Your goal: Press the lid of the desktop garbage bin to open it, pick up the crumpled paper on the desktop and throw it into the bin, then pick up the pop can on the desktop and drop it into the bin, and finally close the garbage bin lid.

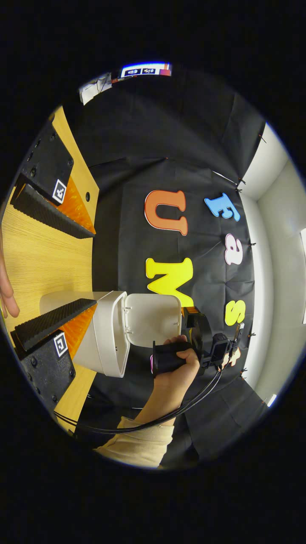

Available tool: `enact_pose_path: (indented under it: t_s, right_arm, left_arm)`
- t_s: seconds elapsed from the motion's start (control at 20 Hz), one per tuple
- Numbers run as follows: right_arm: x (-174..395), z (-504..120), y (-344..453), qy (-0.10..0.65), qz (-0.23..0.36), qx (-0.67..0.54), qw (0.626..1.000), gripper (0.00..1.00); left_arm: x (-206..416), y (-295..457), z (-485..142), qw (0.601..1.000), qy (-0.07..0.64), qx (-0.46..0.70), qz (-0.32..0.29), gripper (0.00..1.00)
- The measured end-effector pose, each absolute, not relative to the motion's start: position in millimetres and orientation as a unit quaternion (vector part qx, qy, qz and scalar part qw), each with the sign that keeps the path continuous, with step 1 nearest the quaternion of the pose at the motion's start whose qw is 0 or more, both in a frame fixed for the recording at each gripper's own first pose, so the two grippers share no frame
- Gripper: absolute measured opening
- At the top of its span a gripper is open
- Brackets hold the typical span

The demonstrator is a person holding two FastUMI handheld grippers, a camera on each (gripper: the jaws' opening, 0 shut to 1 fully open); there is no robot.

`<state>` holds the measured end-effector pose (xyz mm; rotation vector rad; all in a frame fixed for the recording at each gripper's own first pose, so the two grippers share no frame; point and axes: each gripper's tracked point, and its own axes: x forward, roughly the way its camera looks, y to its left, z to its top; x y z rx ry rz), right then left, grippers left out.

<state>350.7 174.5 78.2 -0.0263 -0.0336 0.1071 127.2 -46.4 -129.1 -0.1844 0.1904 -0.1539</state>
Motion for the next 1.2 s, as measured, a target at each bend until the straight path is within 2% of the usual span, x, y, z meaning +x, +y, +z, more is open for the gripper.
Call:
enact_pose_path:
  t_s: [0.2,0.25,0.4,0.5,0.7,0.85,1.05,1.2]
  right_arm:
    - [325.6,64.5,170.9,-0.009,0.068,-0.017,0.998,0.95]
    - [322.7,55.4,166.7,0.001,0.066,-0.016,0.998,0.99]
    - [316.8,6.8,161.9,0.071,0.065,-0.019,0.995,0.95]
    - [307.3,-2.9,162.0,0.082,0.071,-0.009,0.994,0.99]
    - [295.3,-14.7,162.3,0.102,0.06,0.004,0.993,0.92]
    - [282.7,-20.3,170.9,0.117,0.059,-0.001,0.991,0.96]
    - [262.5,-31.7,186.8,0.132,0.062,-0.017,0.989,0.96]
    - [252.6,-42.3,181.1,0.148,0.043,-0.008,0.988,0.95]
  left_arm:
    - [110.2,-59.9,-95.1,0.991,0.082,-0.077,-0.069,0.94]
    - [104.0,-56.5,-91.1,0.992,0.08,-0.075,-0.058,0.94]
    - [88.4,-49.5,-80.0,0.993,0.082,-0.076,-0.036,0.95]
    - [78.0,-45.4,-73.0,0.993,0.083,-0.071,-0.032,0.95]
    - [59.6,-27.5,-90.1,0.992,0.104,-0.063,-0.022,0.95]
    - [50.6,-19.8,-105.0,0.989,0.117,-0.087,-0.018,0.95]
    - [46.8,-20.7,-116.7,0.986,0.123,-0.105,-0.033,0.95]
    - [46.6,-19.4,-114.9,0.988,0.111,-0.1,-0.037,0.95]
